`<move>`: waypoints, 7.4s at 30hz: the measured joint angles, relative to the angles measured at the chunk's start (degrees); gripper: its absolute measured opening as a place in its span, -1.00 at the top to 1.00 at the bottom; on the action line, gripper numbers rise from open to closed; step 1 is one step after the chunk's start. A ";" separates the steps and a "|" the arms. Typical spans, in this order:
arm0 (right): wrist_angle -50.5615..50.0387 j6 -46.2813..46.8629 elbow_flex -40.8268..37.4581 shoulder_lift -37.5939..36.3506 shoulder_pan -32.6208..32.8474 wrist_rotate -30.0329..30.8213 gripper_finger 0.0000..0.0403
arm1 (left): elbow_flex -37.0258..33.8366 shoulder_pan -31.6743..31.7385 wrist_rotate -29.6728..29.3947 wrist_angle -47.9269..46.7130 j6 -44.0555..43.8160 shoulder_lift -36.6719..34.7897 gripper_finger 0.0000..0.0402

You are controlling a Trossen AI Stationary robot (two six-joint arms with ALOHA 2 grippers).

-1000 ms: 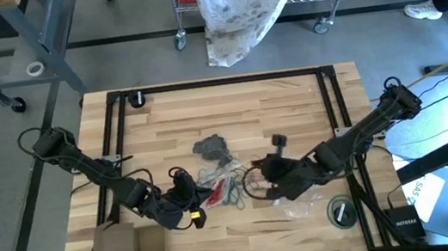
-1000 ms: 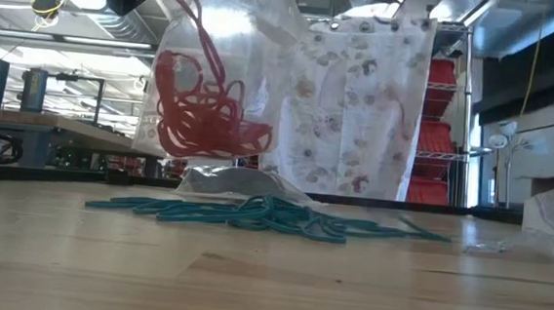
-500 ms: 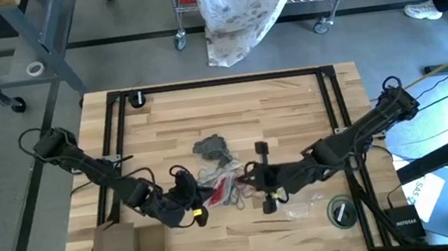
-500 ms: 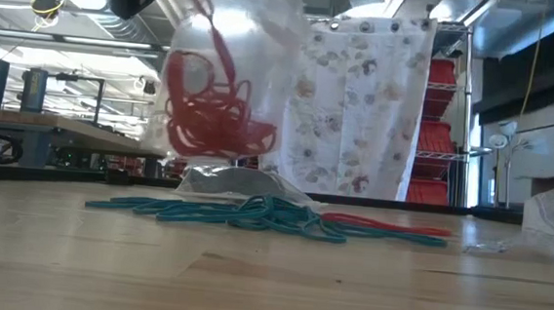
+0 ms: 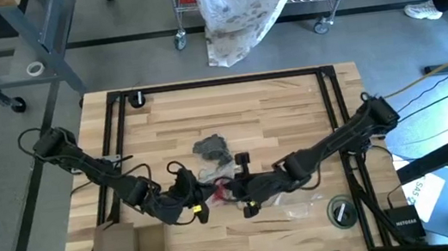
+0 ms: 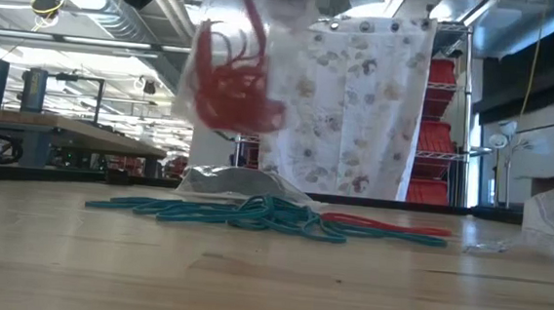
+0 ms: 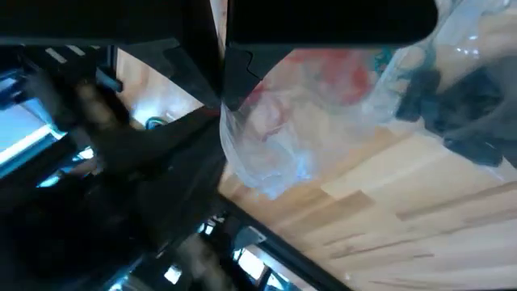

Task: Sort rubber bands
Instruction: Put the red rubber band into the transparent zip lock bag

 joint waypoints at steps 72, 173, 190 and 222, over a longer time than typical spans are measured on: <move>4.47 2.01 -30.85 -3.19 -3.62 -16.64 0.44 | 0.02 -1.55 -0.29 -6.38 -2.14 0.60 1.00; 15.45 -9.75 0.83 -4.61 2.93 10.47 1.00 | 0.02 -0.07 4.11 -6.38 -6.71 0.94 1.00; 8.62 -9.77 0.83 -2.88 3.38 4.24 1.00 | 0.02 -0.51 4.49 -2.96 -3.19 -0.99 1.00; -19.25 -5.10 10.40 -5.84 6.71 3.16 0.14 | 0.02 -2.05 4.58 -3.39 -2.39 -1.01 1.00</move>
